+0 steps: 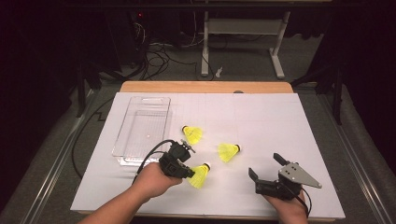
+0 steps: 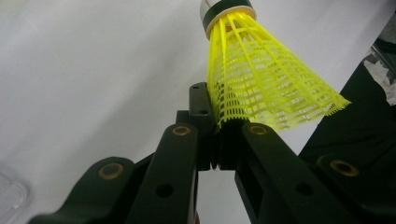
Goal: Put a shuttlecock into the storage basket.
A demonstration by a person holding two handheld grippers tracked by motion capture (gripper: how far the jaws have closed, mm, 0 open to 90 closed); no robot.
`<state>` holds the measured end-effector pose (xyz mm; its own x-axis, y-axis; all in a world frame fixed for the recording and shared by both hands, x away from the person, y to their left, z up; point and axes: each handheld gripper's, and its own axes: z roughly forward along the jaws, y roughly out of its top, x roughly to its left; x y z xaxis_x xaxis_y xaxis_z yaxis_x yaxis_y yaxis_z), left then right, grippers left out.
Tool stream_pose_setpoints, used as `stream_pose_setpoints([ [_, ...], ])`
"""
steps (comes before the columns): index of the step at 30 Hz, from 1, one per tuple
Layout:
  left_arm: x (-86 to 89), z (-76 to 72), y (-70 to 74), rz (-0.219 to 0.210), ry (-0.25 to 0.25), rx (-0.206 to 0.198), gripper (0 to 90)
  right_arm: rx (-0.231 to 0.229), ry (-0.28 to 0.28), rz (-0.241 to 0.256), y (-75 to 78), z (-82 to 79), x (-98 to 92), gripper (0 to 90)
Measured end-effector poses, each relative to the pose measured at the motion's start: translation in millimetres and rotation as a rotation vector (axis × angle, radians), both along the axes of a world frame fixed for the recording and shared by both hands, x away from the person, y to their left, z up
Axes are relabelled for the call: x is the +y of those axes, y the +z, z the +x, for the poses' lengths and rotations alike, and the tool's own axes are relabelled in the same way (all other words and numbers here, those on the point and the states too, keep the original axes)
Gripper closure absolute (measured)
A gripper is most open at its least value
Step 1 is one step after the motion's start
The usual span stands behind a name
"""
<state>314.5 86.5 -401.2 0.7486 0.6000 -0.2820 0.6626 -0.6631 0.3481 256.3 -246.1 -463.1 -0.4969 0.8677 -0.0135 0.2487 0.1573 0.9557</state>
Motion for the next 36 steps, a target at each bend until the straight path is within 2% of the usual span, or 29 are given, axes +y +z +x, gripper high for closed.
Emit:
stream_pose_setpoints([
  [5, 3.2, -0.9, 7.9, 0.004, -0.011, 0.003, 88.0, 0.001, 0.001, 0.002, -0.1, 0.0, 0.5, 0.1],
  [17, 24.5, 1.0, 34.9, -0.006, 0.016, -0.009, 88.1, 0.011, -0.008, 0.016, -1.0, -0.1, -0.8, 0.1],
  [23, 39.6, 3.9, 43.5, -0.026, 0.032, -0.001, 88.1, 0.013, 0.001, 0.016, -1.3, -0.3, 1.9, 0.1],
  [26, 44.6, 7.3, 44.2, -0.037, 0.025, 0.018, 88.3, 0.011, 0.010, 0.000, -1.0, 0.6, 4.0, 0.1],
  [29, 46.6, 11.3, 46.9, -0.019, 0.016, 0.033, 88.4, 0.007, 0.002, -0.004, -0.9, 0.4, 3.8, 0.1],
  [30, 46.6, 11.2, 48.4, 0.010, 0.007, 0.029, 88.4, 0.036, 0.026, 0.041, -1.4, 0.2, 5.1, 0.1],
  [31, 48.4, 11.2, 50.7, 0.019, 0.011, 0.022, 88.4, 0.036, 0.026, 0.041, -1.4, 0.2, 5.1, 0.1],
  [32, 51.3, 11.7, 52.3, 0.001, 0.020, 0.036, 88.4, 0.032, 0.033, 0.037, -0.7, -2.0, 7.2, 0.1],
  [34, 53.7, 11.7, 53.8, -0.013, 0.016, 0.046, 88.3, 0.003, 0.034, -0.005, 1.9, -5.3, 10.2, 0.1],
  [36, 56.3, 13.2, 55.4, -0.016, 0.036, 0.038, 88.4, 0.006, 0.041, 0.010, 3.3, -4.5, 9.8, 0.1],
])
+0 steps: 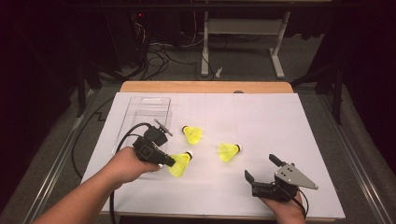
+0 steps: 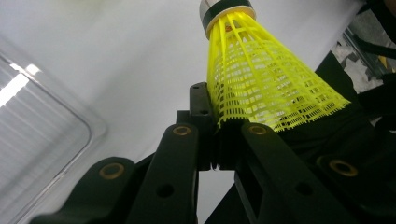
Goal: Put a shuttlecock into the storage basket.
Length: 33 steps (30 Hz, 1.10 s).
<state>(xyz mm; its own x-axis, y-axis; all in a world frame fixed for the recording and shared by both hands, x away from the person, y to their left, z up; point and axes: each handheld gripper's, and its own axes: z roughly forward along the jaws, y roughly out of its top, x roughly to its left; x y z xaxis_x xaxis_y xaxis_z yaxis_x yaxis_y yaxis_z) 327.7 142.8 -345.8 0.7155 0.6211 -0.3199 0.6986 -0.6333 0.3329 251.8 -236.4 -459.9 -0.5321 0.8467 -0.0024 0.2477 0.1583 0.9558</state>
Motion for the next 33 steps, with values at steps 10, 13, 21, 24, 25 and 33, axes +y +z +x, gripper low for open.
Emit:
stream_pose_setpoints([
  [10, 16.8, 11.0, 5.6, -0.027, 0.072, -0.032, 88.5, -0.021, -0.011, -0.015, 1.8, -1.4, -1.6, 0.1],
  [13, 23.8, 13.0, 8.7, -0.024, 0.085, -0.040, 88.6, -0.021, -0.026, -0.005, 1.9, -0.8, -5.4, 0.1],
  [21, 43.6, 18.3, 13.0, -0.029, 0.138, -0.053, 88.6, -0.016, -0.039, -0.001, 1.4, -0.1, -8.0, 0.1],
  [24, 51.7, 20.9, 13.3, -0.022, 0.160, -0.055, 88.6, -0.019, -0.038, 0.000, 1.6, -0.3, -7.9, 0.1],
  [25, 54.5, 21.9, 13.4, -0.021, 0.165, -0.053, 88.6, -0.018, -0.037, 0.000, 1.6, -0.2, -7.9, 0.1],
  [33, 73.1, 29.0, 12.9, -0.011, 0.211, -0.054, 88.6, -0.018, -0.039, 0.000, 1.6, 0.0, -8.8, 0.1],
])
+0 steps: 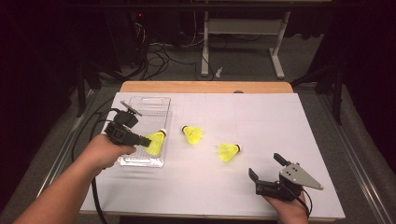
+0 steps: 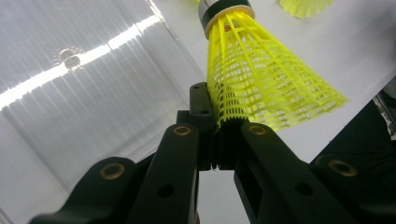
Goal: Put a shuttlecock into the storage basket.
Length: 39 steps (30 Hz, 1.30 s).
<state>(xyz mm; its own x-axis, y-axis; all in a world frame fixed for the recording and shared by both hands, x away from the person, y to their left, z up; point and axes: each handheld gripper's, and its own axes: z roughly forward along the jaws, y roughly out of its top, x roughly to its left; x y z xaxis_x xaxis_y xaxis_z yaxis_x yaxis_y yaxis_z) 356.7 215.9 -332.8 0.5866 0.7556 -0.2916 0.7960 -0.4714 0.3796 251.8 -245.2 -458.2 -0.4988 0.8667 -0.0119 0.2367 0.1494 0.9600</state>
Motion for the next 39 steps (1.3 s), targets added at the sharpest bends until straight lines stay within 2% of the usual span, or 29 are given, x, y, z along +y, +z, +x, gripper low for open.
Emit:
stream_pose_setpoints([
  [26, 58.0, 14.8, -10.1, 0.043, 0.153, 0.012, 88.6, -0.004, 0.003, -0.008, 0.0, 0.3, 0.1, 0.1],
  [39, 67.0, 20.3, -6.1, 0.067, 0.202, 0.007, 88.5, -0.007, 0.008, -0.011, 0.4, -0.2, 1.4, 0.1],
])
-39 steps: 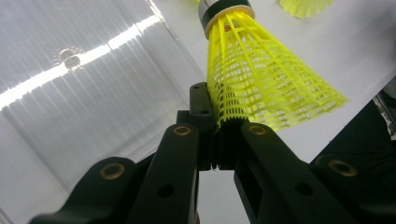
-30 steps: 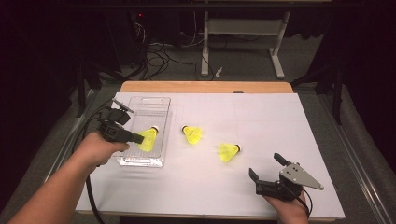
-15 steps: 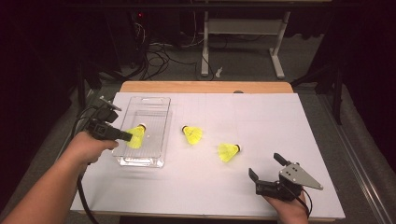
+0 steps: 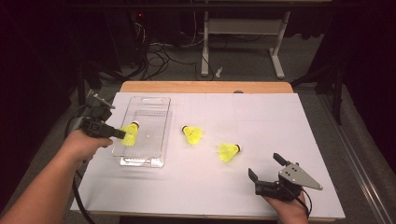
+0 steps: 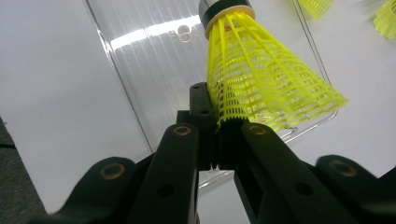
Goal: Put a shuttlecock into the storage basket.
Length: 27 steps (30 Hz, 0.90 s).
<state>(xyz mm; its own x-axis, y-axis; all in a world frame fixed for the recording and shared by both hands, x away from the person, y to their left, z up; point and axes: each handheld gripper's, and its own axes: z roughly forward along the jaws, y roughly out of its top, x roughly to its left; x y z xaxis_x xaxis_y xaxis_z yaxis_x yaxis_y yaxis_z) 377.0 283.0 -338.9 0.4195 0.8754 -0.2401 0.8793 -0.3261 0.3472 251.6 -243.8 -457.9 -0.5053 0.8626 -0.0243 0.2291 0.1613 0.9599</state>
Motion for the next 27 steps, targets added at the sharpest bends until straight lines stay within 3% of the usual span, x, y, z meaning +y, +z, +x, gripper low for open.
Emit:
stream_pose_setpoints([
  [10, -0.1, 14.6, 0.9, 0.011, 0.026, -0.001, 88.5, 0.001, 0.008, -0.002, -0.5, 0.4, 0.8, 0.1],
  [27, -2.3, 44.5, -20.1, 0.037, 0.078, 0.034, 88.5, 0.000, 0.017, -0.002, -0.3, -0.3, 2.4, 0.1],
])
